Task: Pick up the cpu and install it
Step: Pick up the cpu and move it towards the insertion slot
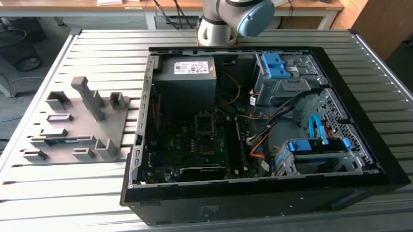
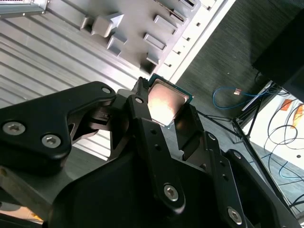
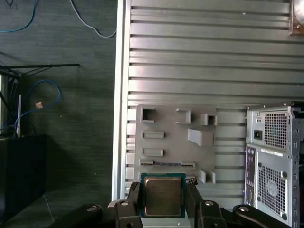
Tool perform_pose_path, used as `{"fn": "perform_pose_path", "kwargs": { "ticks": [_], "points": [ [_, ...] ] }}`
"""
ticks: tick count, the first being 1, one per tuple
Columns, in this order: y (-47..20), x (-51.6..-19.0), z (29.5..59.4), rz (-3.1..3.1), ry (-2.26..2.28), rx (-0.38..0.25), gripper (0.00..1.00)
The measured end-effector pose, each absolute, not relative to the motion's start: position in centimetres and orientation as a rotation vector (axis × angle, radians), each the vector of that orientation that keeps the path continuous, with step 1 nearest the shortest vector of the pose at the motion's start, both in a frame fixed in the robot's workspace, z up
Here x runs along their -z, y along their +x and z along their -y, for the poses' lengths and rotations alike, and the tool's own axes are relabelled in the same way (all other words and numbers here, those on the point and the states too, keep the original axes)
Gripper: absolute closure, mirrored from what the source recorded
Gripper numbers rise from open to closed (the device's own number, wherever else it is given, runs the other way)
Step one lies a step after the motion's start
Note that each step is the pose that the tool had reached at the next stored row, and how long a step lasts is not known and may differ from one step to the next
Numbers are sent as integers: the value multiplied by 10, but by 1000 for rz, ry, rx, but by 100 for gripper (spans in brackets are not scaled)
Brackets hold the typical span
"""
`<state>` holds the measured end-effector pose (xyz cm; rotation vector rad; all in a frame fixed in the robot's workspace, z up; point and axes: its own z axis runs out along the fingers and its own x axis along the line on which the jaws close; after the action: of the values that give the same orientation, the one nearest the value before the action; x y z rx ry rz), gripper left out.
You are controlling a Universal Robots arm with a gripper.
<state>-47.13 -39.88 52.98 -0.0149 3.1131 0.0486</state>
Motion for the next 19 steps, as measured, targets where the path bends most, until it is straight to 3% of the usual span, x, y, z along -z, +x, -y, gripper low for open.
{"fn": "perform_pose_path", "kwargs": {
  "ticks": [19],
  "points": [
    [-471,-551,399,-3113,-15,-49,53]
  ]
}}
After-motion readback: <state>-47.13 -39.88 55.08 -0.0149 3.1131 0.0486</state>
